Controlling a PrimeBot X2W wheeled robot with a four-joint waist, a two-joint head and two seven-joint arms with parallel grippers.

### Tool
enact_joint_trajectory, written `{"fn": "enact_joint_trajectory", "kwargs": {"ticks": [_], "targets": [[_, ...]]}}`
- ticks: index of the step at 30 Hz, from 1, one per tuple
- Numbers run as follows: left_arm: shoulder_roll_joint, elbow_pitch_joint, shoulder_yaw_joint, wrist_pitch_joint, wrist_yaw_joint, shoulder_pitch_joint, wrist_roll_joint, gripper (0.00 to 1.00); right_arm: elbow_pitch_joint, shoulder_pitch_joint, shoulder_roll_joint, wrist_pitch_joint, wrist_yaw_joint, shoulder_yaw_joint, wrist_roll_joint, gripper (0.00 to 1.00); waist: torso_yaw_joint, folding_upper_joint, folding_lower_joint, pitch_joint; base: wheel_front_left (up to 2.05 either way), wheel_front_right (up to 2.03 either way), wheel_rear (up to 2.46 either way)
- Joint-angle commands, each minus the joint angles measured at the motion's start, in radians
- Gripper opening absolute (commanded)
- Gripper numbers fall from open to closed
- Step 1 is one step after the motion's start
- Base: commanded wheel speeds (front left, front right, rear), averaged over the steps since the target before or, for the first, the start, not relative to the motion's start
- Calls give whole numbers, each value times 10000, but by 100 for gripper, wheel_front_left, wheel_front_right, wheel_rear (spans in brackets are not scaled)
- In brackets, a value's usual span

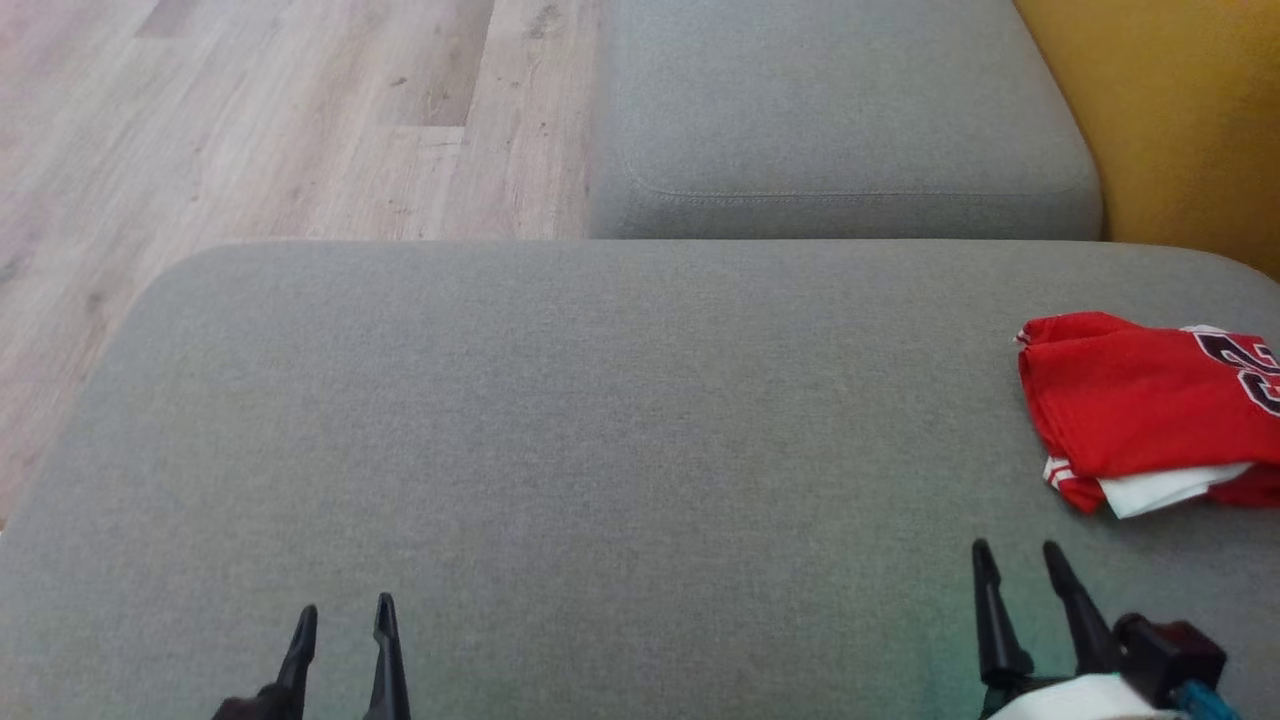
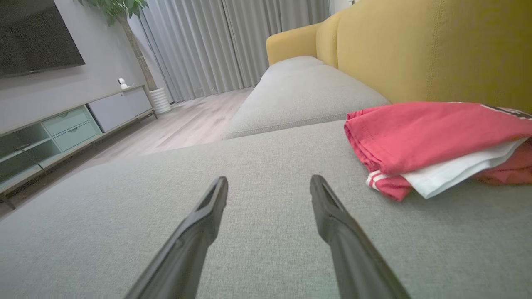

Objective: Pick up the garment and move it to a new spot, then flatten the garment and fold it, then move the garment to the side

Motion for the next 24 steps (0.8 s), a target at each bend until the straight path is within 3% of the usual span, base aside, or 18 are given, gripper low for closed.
{"fn": "enact_joint_trajectory", "kwargs": {"ticks": [1,13,14,18,24], "targets": [[92,-262,308,-17,-29,-303,9,100,-391,-296,-65,-154,-7,302,79,100,-27,-1,0,-7,0,0,0],[36,-203,270,104,-98,-248,-238,100,-690,-166,-65,-32,-7,336,-10,100,-163,-1,0,-22,0,0,0],[18,-184,275,145,-78,-228,-279,0,-701,-171,-65,-36,-7,318,-8,0,-191,-1,0,-24,0,0,0],[-126,497,-71,179,-85,225,-252,0,213,257,6,23,0,154,45,0,-187,-1,1,-21,0,0,0],[-236,486,195,334,-260,108,-733,0,168,127,-1,185,0,84,706,0,-219,-1,1,43,0,0,0]]}}
